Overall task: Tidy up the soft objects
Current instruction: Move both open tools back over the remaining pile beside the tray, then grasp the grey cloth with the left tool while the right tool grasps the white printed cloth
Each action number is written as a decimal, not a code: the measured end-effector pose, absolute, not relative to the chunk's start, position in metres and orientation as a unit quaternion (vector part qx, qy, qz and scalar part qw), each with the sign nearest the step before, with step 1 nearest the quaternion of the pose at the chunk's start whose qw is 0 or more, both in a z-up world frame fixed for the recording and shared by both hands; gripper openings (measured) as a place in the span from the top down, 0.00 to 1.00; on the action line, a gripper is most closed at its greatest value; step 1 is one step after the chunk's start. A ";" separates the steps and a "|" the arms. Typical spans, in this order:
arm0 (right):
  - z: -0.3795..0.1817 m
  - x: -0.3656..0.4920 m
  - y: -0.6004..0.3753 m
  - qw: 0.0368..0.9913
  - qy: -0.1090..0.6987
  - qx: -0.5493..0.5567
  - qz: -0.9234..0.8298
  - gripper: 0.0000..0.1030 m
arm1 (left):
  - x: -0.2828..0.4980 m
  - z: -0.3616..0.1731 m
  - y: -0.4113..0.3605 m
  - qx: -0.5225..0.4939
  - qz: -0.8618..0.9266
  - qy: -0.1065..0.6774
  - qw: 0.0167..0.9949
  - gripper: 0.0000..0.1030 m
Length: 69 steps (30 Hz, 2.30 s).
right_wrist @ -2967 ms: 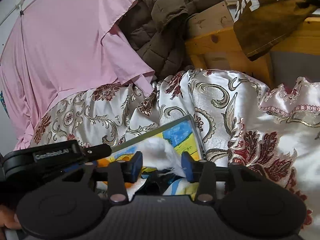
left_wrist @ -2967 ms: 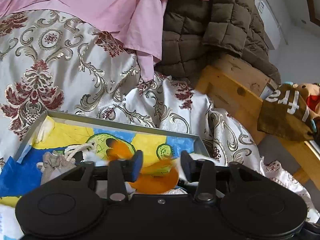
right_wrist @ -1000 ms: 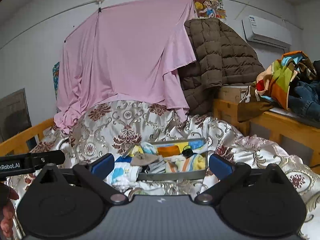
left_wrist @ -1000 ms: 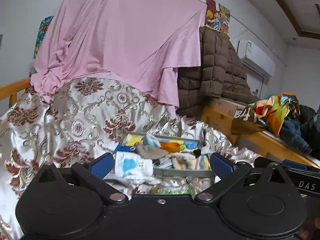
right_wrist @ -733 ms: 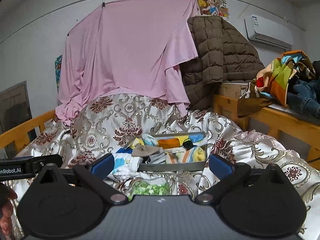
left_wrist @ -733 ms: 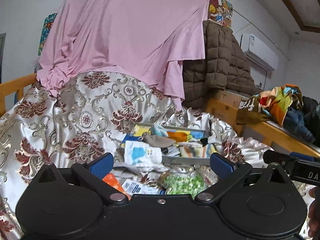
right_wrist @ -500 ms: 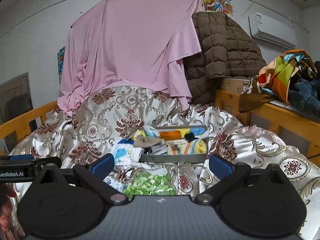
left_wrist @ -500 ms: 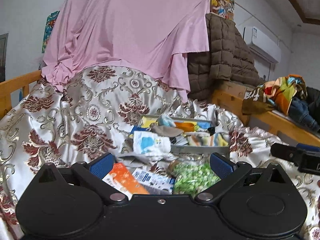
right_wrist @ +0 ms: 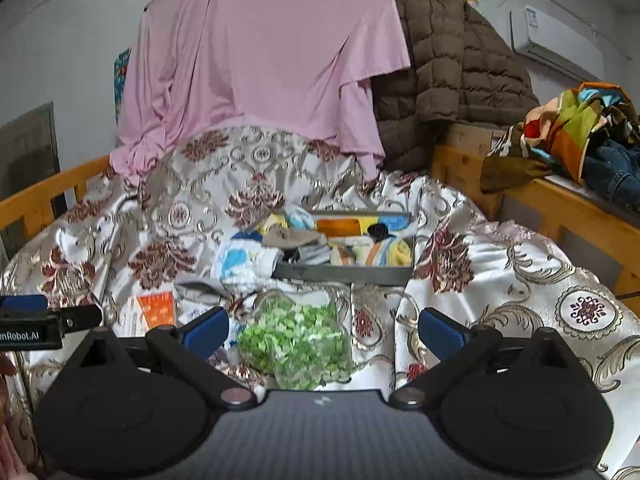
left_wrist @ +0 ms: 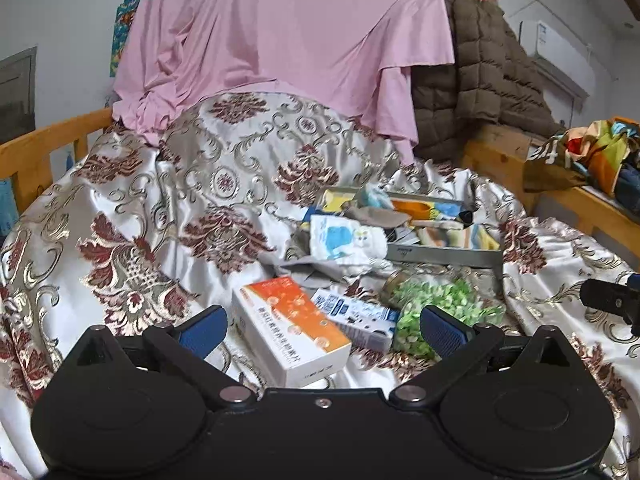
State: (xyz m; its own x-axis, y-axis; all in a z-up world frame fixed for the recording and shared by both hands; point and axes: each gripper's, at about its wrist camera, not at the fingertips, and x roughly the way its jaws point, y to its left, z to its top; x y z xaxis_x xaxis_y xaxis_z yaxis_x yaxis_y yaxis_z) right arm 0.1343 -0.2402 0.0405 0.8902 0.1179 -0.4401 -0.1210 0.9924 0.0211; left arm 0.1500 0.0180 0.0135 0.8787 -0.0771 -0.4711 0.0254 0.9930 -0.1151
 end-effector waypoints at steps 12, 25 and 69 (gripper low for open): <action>0.028 0.142 -0.222 0.961 0.261 -0.033 0.086 0.00 | 0.153 0.005 0.022 -0.049 -0.003 0.267 0.963 0.01; 0.013 0.151 -0.200 0.951 0.282 -0.053 0.112 0.00 | 0.157 0.000 0.029 -0.046 0.044 0.275 0.959 0.01; -0.025 0.267 -0.158 0.963 0.214 -0.047 0.157 0.00 | 0.328 -0.015 0.062 -0.172 -0.021 0.317 0.933 0.01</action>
